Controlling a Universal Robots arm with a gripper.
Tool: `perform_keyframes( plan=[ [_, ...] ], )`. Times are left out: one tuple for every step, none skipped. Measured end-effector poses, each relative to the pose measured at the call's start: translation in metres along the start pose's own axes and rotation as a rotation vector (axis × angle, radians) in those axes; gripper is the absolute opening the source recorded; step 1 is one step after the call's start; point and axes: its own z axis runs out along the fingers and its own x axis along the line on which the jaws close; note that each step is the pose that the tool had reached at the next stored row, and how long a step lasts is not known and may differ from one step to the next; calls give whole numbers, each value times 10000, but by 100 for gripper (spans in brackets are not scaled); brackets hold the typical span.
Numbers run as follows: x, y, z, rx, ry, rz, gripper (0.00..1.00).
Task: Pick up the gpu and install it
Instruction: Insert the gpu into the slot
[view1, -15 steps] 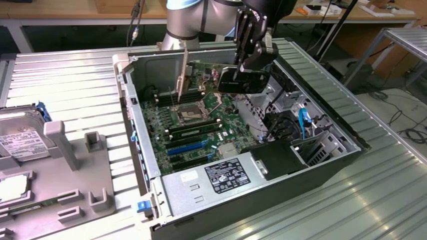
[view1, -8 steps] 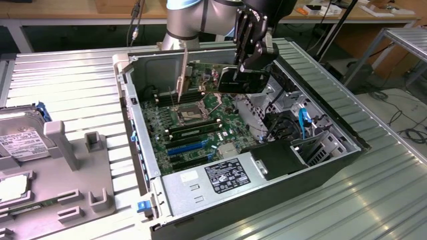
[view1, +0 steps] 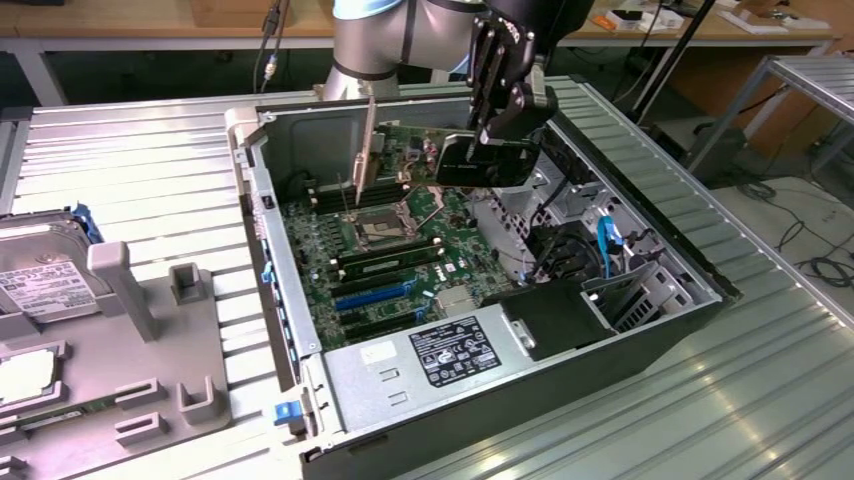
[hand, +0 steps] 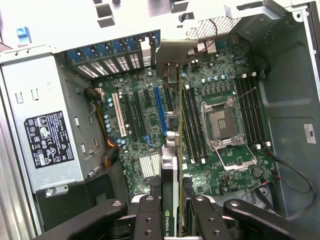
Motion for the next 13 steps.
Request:
perform_keyframes(
  plan=[
    [0,0,0,0,1,0,27],
    [0,0,-1,0,2,0,27],
    [-1,0,-1,-1,2,0,27],
    [0,0,1,0,-1,0,27],
    [0,0,0,0,-1,0,27],
    [0,0,0,0,0,0,27],
    [0,0,1,0,-1,0,27],
    [0,0,0,0,0,0,27],
    [0,0,0,0,-1,0,27],
    [0,0,-1,0,1,0,27],
    [0,0,0,0,-1,0,27],
    [0,0,0,0,0,0,27],
    [0,0,0,0,1,-20,27]
  ],
)
